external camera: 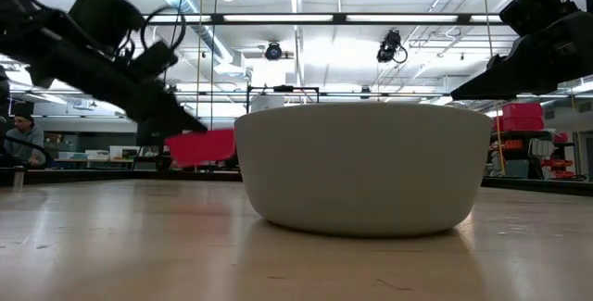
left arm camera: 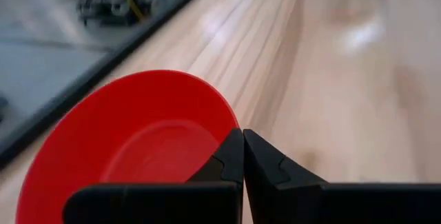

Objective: Nest bowls inside each other
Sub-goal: Stack the red bowl on top of the yellow bowl

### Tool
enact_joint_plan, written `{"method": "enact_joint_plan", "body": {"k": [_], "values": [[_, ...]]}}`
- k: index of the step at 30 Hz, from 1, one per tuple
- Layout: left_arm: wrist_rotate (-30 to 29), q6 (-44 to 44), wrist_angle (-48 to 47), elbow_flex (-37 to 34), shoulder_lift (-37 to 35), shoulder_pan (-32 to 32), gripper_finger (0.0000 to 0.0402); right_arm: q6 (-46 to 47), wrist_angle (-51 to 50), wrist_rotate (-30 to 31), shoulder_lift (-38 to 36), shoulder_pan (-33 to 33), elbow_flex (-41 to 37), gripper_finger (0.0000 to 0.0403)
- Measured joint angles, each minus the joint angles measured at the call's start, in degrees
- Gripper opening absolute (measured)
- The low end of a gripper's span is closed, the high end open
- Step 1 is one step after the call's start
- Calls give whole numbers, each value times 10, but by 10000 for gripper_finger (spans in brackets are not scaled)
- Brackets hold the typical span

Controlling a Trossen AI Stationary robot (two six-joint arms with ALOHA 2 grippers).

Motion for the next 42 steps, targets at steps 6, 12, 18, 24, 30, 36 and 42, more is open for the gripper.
{"method": "enact_joint_plan", "body": {"k": [6,12,18,24,30,36,42], "values": [[-14,30,43,49,0,-78,1,2,0,0,0,0,0,191],[-37,62,45,90,5,-145,1,-33,17,4,-1,20,0,202],[-45,66,30,102,5,-167,1,-123,80,32,-57,73,0,212],[-41,52,22,102,5,-170,0,-162,3,106,-190,149,0,220],[-39,51,28,102,5,-184,0,-137,-140,180,-323,237,0,228],[-18,32,33,101,5,-199,0,-116,-223,247,-400,311,0,236],[10,22,40,121,41,-225,0,-105,-239,277,-411,346,0,246]]}}
